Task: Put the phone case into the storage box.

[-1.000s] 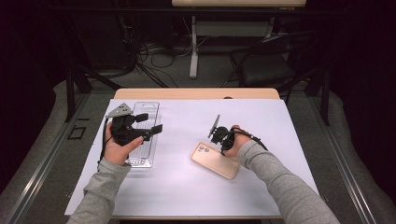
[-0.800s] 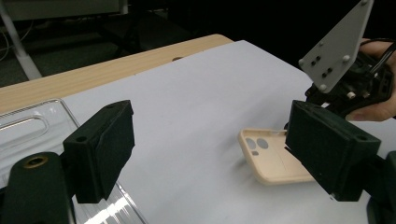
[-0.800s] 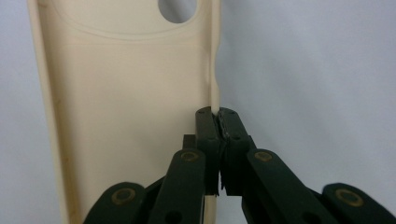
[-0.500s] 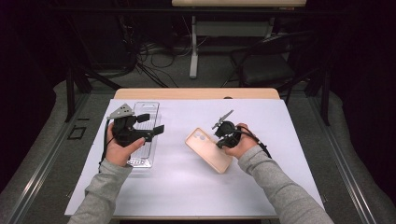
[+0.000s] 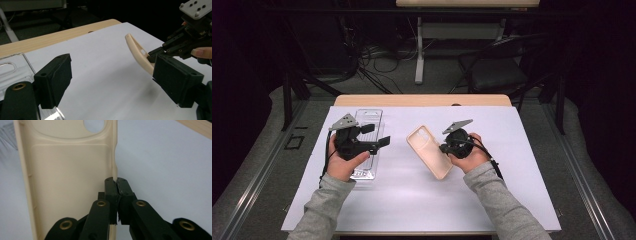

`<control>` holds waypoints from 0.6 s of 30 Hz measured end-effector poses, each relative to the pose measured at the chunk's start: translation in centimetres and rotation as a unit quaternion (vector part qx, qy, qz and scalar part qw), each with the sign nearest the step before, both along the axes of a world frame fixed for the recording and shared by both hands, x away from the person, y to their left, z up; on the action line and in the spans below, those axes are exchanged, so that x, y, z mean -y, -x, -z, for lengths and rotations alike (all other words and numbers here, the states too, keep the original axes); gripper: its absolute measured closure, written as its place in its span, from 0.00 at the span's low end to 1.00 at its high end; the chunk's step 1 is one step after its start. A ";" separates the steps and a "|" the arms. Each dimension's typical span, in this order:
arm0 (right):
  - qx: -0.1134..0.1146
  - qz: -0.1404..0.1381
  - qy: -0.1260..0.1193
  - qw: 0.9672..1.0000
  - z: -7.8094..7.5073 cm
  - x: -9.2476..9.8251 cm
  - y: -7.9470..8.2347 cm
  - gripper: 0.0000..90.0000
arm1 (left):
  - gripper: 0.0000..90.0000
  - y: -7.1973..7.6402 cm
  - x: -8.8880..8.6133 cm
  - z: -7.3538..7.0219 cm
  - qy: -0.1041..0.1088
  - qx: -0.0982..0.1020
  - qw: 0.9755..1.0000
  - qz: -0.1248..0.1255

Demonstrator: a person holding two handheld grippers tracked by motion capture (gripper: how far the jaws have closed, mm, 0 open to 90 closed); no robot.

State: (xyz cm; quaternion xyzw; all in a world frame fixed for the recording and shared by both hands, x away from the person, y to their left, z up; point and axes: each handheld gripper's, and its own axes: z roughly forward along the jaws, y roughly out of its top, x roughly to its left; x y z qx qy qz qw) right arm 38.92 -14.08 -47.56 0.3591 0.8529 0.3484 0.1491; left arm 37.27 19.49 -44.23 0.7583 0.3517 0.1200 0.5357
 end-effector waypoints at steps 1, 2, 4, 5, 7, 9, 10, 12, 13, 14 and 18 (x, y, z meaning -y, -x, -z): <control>0.005 0.004 -0.010 1.000 0.0 0.1 0.1 0.98 | 0.17 0.1 0.2 0.1 -0.002 0.000 1.000 0.001; 0.009 0.007 -0.016 1.000 -0.1 0.1 0.2 0.98 | 0.17 0.2 0.3 0.1 -0.002 -0.001 1.000 0.001; 0.029 0.020 -0.033 0.999 -0.2 0.2 0.5 0.98 | 0.17 0.4 0.8 0.4 0.000 -0.007 1.000 0.002; 0.038 0.022 -0.039 0.998 -0.2 0.3 0.6 0.98 | 0.17 0.4 0.8 0.4 0.000 -0.007 1.000 0.002; 0.045 0.034 -0.067 0.996 -0.1 0.3 1.1 0.98 | 0.17 0.9 1.2 0.6 0.006 -0.011 1.000 0.013; 0.063 0.042 -0.077 0.994 -0.2 0.3 1.5 0.98 | 0.17 1.0 1.3 0.6 0.008 -0.011 1.000 0.014; 0.070 0.047 -0.081 0.993 -0.2 0.2 1.8 0.98 | 0.17 1.4 1.5 0.5 0.014 -0.009 1.000 0.019; 0.083 0.051 -0.085 0.992 -0.4 0.0 2.1 0.98 | 0.17 1.5 1.6 0.5 0.019 -0.008 1.000 0.021; 0.090 0.053 -0.087 0.991 -0.6 -0.1 2.4 0.98 | 0.17 1.7 1.6 0.4 0.023 -0.007 0.999 0.024; 0.090 0.053 -0.087 0.991 -0.6 -0.1 2.4 0.98 | 0.17 1.8 1.7 0.4 0.026 -0.007 0.999 0.026; 0.114 0.060 -0.101 0.986 -1.2 -0.3 3.0 0.98 | 0.19 2.1 1.8 0.2 0.037 -0.003 0.999 0.030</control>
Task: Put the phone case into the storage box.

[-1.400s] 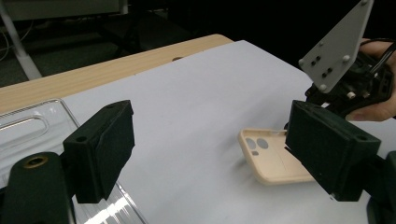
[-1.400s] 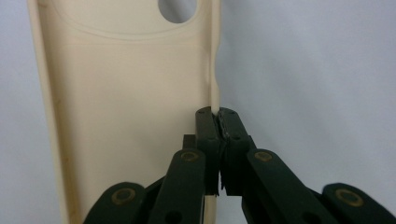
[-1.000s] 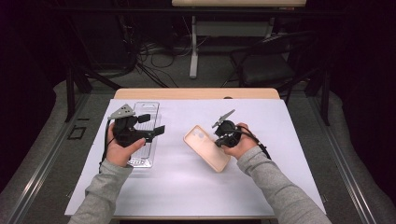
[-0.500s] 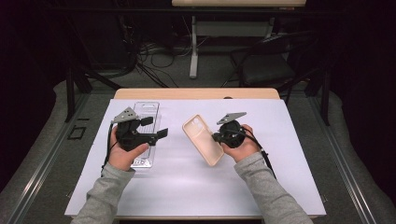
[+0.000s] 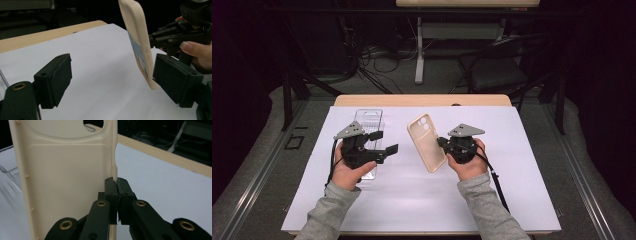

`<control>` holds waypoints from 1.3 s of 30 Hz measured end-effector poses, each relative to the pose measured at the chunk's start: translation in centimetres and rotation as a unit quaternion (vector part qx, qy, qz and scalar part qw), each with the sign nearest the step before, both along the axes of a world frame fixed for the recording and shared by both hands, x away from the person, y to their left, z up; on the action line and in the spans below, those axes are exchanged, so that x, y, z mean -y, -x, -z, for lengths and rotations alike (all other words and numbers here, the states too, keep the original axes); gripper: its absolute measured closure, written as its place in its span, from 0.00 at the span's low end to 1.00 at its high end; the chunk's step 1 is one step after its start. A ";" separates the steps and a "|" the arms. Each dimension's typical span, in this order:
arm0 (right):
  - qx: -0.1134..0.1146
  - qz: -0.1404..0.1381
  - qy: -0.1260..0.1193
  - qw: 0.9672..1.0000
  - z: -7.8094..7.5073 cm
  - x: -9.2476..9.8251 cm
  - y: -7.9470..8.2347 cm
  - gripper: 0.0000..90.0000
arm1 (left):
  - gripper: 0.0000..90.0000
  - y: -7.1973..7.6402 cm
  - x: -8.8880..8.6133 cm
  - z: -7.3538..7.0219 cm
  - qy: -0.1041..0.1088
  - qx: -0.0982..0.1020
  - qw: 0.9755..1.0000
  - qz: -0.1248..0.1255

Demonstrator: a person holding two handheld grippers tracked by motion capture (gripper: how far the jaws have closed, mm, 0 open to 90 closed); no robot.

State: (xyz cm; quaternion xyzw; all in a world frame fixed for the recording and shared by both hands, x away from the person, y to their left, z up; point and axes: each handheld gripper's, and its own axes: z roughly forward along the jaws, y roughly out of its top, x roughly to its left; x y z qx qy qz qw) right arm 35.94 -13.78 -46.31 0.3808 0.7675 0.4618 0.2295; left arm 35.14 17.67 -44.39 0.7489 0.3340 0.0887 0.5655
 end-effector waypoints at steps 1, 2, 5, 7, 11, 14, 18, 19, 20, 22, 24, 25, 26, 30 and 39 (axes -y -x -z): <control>0.008 0.003 -0.011 1.000 -0.3 0.0 0.2 0.98 | 0.19 0.0 0.0 0.0 0.003 0.000 1.000 0.003; 0.010 0.006 -0.015 1.000 -0.4 0.0 0.2 0.98 | 0.19 0.0 0.1 0.0 0.005 0.001 1.000 0.003; 0.016 0.012 -0.028 0.999 -0.6 -0.1 0.4 0.98 | 0.21 0.3 0.4 -0.1 0.006 0.004 1.000 0.007; 0.023 0.015 -0.035 0.999 -0.7 -0.1 0.3 0.98 | 0.21 0.3 0.6 -0.2 0.013 0.008 1.000 0.012; 0.030 0.023 -0.044 0.998 -0.9 -0.2 0.3 0.98 | 0.21 0.4 0.9 -0.2 0.017 0.009 1.000 0.012; 0.035 0.027 -0.054 0.998 -0.8 -0.4 0.3 0.98 | 0.25 0.6 1.3 0.0 0.028 0.004 0.999 0.019; 0.042 0.026 -0.054 0.997 -0.6 -0.9 0.3 0.98 | 0.28 0.8 1.8 0.2 0.024 0.006 0.999 0.022; 0.044 0.025 -0.053 0.997 -0.5 -1.0 0.3 0.98 | 0.29 0.8 1.8 0.2 0.024 0.006 0.999 0.022; 0.044 0.024 -0.055 0.997 -0.3 -1.1 0.3 0.98 | 0.30 0.9 2.1 0.4 0.023 0.003 0.999 0.023; 0.044 0.022 -0.058 0.997 0.0 -1.4 0.4 0.98 | 0.32 1.0 2.4 0.6 0.025 0.001 1.000 0.018; 0.046 0.019 -0.056 0.997 0.4 -1.6 0.5 0.98 | 0.39 1.2 2.7 0.9 0.031 0.004 0.999 0.012; 0.046 0.019 -0.056 0.997 0.4 -1.6 0.5 0.98 | 0.42 1.2 2.7 0.9 0.031 0.004 0.999 0.012; 0.046 0.018 -0.057 0.997 0.6 -1.6 0.5 0.98 | 0.42 1.3 3.0 1.0 0.033 0.006 0.999 0.013; 0.045 0.020 -0.064 0.997 1.1 -1.6 0.4 0.98 | 0.43 1.4 3.7 1.5 0.031 -0.012 0.999 0.012; 0.047 0.016 -0.077 0.996 1.2 -1.8 0.6 0.98 | 0.46 1.7 4.0 2.2 0.039 -0.018 0.999 -0.006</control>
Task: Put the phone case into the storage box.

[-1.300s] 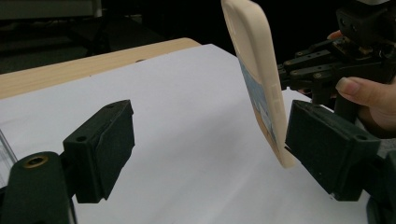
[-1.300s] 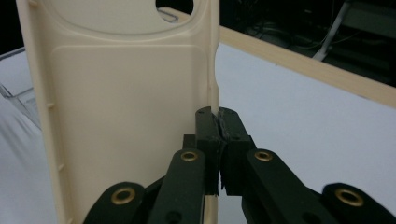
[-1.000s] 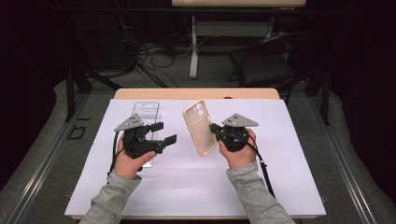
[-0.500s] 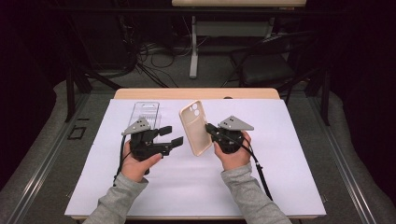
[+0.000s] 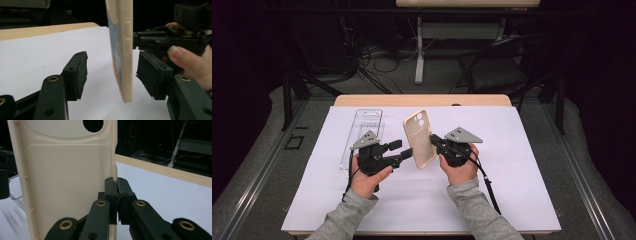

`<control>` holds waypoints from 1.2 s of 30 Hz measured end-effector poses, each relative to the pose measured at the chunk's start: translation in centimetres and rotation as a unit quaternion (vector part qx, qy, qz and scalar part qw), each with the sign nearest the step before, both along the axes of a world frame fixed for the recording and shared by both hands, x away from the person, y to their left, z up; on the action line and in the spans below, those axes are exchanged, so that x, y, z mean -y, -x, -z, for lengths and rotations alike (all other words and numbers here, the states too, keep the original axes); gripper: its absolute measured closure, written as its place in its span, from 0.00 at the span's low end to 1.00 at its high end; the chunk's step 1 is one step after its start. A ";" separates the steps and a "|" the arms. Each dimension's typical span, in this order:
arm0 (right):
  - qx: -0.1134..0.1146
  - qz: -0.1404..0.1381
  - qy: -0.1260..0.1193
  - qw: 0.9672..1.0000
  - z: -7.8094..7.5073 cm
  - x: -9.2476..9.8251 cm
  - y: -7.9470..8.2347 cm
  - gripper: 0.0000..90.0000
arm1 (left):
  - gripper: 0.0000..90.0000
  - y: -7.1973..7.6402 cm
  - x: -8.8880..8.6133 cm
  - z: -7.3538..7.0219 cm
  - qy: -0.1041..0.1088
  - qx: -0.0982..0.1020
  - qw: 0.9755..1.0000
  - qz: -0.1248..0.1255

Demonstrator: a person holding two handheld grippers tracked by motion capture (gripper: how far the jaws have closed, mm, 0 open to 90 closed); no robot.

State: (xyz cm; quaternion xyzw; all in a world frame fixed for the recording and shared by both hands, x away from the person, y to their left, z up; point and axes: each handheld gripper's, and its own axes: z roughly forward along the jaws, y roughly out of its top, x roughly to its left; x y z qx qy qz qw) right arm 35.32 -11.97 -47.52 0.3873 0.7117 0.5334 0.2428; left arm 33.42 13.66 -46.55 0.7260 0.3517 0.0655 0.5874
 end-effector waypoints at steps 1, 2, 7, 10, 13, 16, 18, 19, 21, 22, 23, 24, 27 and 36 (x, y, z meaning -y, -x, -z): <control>0.000 0.000 -0.001 1.000 0.0 -0.1 0.0 0.98 | 0.46 0.0 0.0 0.0 0.000 0.000 1.000 0.000; 0.000 0.000 -0.001 1.000 0.0 -0.1 0.1 0.98 | 0.46 0.1 0.3 0.1 -0.001 -0.004 1.000 0.002; 0.000 -0.005 -0.002 1.000 0.1 -0.4 0.3 0.98 | 0.54 0.2 0.5 0.4 0.000 -0.010 1.000 0.017; -0.002 -0.011 -0.002 1.000 0.3 -0.6 0.3 0.98 | 0.54 0.2 0.6 0.5 0.006 -0.017 1.000 0.018; -0.004 -0.013 -0.005 1.000 0.4 -0.7 0.4 0.98 | 0.54 0.1 0.6 0.6 0.011 -0.029 0.999 0.020; -0.004 -0.016 -0.004 1.000 0.4 -0.8 0.4 0.98 | 0.57 0.1 0.5 0.7 0.015 -0.030 0.999 0.016; -0.004 -0.018 -0.003 1.000 0.4 -0.8 0.5 0.98 | 0.59 0.2 0.5 0.8 0.019 -0.031 0.999 0.014; -0.005 -0.019 -0.003 1.000 0.4 -0.9 0.5 0.98 | 0.60 0.2 0.5 0.8 0.019 -0.031 0.999 0.014; -0.005 -0.021 -0.003 1.000 0.5 -1.0 0.6 0.98 | 0.61 0.2 0.5 0.8 0.021 -0.029 0.999 0.013; -0.004 -0.021 -0.002 1.000 0.5 -1.1 0.6 0.98 | 0.61 0.2 0.4 0.8 0.023 -0.029 0.999 0.013; -0.004 -0.021 -0.002 1.000 0.5 -1.1 0.6 0.98 | 0.61 0.2 0.4 0.8 0.024 -0.029 0.999 0.012; -0.002 -0.023 0.000 1.000 0.5 -1.1 0.6 0.98 | 0.63 0.2 0.4 0.8 0.025 -0.031 0.999 0.011; -0.002 -0.026 0.000 1.000 0.5 -1.2 0.7 0.98 | 0.65 0.1 0.4 1.0 0.029 -0.039 0.999 0.014; 0.008 -0.026 0.001 1.000 0.5 -1.3 1.0 0.98 | 0.68 0.3 0.3 1.1 0.029 -0.039 0.999 -0.002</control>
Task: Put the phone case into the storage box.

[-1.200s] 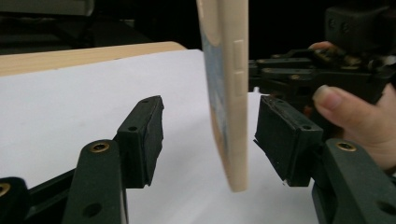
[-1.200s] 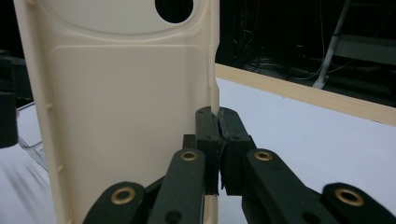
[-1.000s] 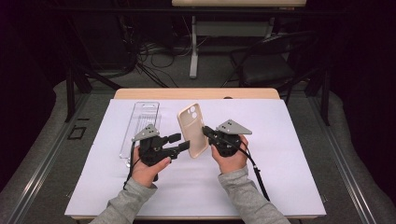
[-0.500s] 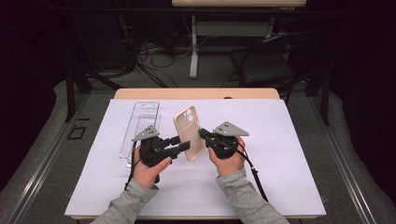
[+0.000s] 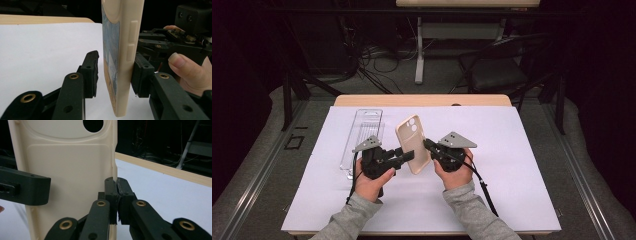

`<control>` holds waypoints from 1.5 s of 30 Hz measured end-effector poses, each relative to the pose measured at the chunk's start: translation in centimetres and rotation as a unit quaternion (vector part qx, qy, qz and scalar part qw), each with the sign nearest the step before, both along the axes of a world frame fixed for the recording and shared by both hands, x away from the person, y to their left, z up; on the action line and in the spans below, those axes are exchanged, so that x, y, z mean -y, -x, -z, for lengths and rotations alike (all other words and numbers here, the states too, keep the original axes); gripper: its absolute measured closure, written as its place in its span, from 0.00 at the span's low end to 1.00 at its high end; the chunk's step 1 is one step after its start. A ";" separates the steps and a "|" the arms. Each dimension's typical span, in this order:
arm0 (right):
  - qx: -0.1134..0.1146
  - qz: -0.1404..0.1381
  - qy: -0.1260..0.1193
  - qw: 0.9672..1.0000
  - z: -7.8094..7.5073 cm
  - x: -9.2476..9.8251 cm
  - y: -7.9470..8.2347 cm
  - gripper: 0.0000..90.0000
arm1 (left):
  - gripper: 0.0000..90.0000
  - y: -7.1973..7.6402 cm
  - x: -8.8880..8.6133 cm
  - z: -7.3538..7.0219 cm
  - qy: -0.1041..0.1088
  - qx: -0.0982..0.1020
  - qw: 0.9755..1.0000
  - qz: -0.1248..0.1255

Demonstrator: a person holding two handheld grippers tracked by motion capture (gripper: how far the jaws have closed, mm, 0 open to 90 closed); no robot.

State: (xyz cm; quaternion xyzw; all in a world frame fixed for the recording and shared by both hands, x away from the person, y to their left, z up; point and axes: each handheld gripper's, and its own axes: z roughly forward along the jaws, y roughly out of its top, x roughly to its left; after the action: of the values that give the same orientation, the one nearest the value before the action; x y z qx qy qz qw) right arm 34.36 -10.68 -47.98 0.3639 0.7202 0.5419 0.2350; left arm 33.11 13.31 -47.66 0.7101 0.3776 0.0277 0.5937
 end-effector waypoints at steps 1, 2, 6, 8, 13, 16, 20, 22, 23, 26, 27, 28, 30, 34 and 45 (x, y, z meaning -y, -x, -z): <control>0.001 0.000 0.000 1.000 0.0 0.0 0.0 0.98 | 0.68 0.0 0.0 0.0 0.001 -0.001 1.000 -0.002; 0.001 0.001 0.000 1.000 0.0 0.0 0.0 0.98 | 0.69 0.1 0.1 0.0 0.004 -0.002 1.000 -0.003; 0.001 0.004 0.001 1.000 0.1 -0.1 0.1 0.98 | 0.73 0.3 0.1 -0.1 0.001 0.000 1.000 -0.010; 0.000 0.004 0.002 1.000 0.1 -0.1 0.1 0.98 | 0.75 0.3 0.1 -0.1 0.000 -0.002 1.000 -0.015; 0.000 0.006 0.003 1.000 0.1 -0.1 0.1 0.98 | 0.80 0.3 0.1 0.0 -0.002 -0.007 1.000 -0.022; 0.001 0.006 0.003 1.000 0.1 -0.1 0.2 0.98 | 0.83 0.5 0.2 -0.1 -0.003 -0.007 1.000 -0.025; 0.002 0.008 0.003 1.000 0.1 -0.2 0.2 0.98 | 0.85 0.6 0.4 -0.1 -0.004 -0.006 1.000 -0.028; 0.003 0.008 0.003 1.000 0.2 -0.2 0.2 0.98 | 0.86 0.7 0.5 -0.1 -0.009 -0.006 1.000 -0.027; 0.000 0.007 0.005 1.000 0.2 -0.3 0.2 0.98 | 0.86 0.8 0.6 -0.1 -0.009 -0.010 0.999 -0.030; 0.000 0.008 0.005 1.000 0.2 -0.3 0.2 0.98 | 0.87 0.8 0.6 -0.2 -0.007 -0.015 0.999 -0.033; 0.000 0.008 0.005 1.000 0.2 -0.3 0.2 0.98 | 0.88 0.8 0.6 -0.2 -0.007 -0.015 0.999 -0.033; 0.000 0.008 0.006 1.000 0.2 -0.3 0.2 0.98 | 0.88 0.8 0.6 -0.2 -0.005 -0.018 0.999 -0.032; 0.000 0.007 0.006 1.000 0.2 -0.3 0.2 0.98 | 0.88 0.8 0.6 -0.2 -0.002 -0.021 0.999 -0.033; 0.000 0.009 0.006 1.000 0.2 -0.4 0.3 0.98 | 0.88 0.8 0.6 -0.2 -0.002 -0.023 0.999 -0.034; 0.000 0.008 0.005 1.000 0.3 -0.4 0.3 0.98 | 0.88 0.9 0.5 -0.3 0.002 -0.033 0.999 -0.035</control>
State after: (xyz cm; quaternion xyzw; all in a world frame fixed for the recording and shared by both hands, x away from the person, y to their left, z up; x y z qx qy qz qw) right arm 34.07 -10.24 -48.25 0.3690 0.7199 0.5362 0.2409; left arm 32.24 12.77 -47.36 0.6955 0.4217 0.0244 0.5813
